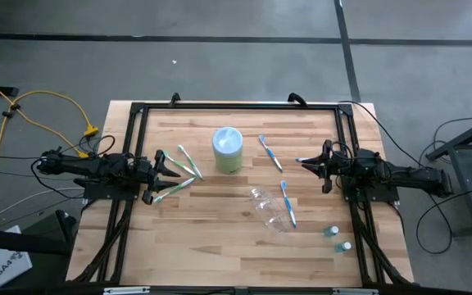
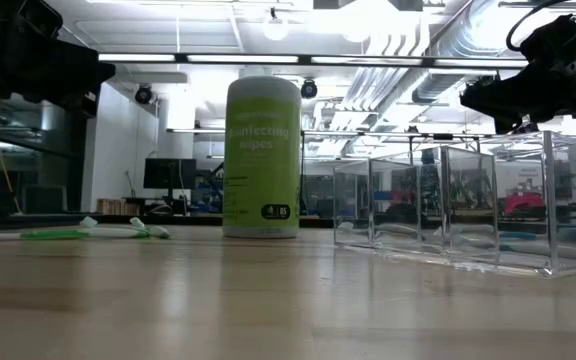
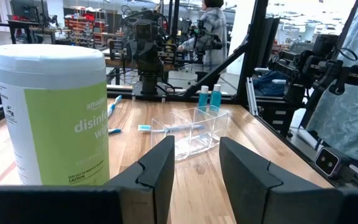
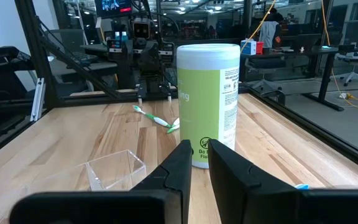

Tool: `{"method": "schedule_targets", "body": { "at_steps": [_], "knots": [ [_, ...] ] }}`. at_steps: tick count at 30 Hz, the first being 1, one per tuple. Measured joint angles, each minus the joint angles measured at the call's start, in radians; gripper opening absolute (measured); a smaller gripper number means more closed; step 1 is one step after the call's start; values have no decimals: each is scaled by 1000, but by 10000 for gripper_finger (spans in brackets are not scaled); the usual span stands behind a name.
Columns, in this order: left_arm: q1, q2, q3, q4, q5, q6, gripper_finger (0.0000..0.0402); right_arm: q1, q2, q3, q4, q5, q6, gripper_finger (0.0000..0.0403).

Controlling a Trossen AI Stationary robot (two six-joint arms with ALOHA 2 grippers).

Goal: Pick & Place toothbrushing station

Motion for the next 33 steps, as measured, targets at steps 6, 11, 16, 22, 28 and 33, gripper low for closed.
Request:
{"method": "schedule_targets", "body": {
  "at_steps": [6,11,16,22,28,33],
  "knots": [
    [0,0,0,3,0,0,124,0,0,0,0,0,0,46],
    [0,0,0,4,0,0,124,0,0,0,0,0,0,46],
    [0,0,0,19,0,-1,124,0,0,0,0,0,0,46],
    [0,0,0,44,0,-1,124,0,0,0,0,0,0,46],
    [0,0,0,44,0,-1,124,0,0,0,0,0,0,46],
    [0,0,0,43,0,-1,124,0,0,0,0,0,0,46]
  ]
}}
